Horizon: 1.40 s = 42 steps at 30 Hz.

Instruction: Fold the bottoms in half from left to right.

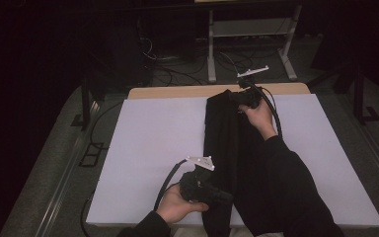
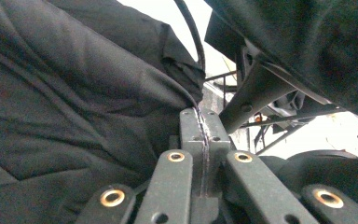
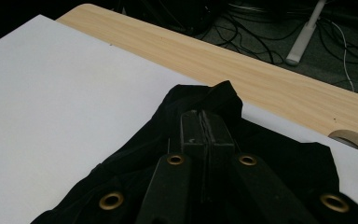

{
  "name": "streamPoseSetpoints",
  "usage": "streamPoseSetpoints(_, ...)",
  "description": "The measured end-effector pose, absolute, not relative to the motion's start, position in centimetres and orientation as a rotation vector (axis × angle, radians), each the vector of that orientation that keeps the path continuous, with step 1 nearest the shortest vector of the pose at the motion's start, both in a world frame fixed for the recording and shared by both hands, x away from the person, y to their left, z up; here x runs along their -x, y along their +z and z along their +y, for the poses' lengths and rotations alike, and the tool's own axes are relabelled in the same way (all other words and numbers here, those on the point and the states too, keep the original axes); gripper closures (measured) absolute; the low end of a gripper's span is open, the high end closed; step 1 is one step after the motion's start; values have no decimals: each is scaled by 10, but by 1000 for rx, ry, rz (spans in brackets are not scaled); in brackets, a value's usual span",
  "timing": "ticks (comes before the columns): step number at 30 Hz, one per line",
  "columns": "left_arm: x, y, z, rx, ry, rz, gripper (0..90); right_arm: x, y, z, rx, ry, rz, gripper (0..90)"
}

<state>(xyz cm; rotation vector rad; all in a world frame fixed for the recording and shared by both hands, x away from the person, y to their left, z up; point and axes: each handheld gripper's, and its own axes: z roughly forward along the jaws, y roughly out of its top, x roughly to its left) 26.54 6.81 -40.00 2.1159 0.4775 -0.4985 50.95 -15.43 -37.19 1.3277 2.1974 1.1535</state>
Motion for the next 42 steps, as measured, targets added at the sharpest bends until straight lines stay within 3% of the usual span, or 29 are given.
streamPoseSetpoints(42, -272, -407, -35, -2056, -535, 607, 893, -540, -384, -201, -1215, 1054, 2301, 873)
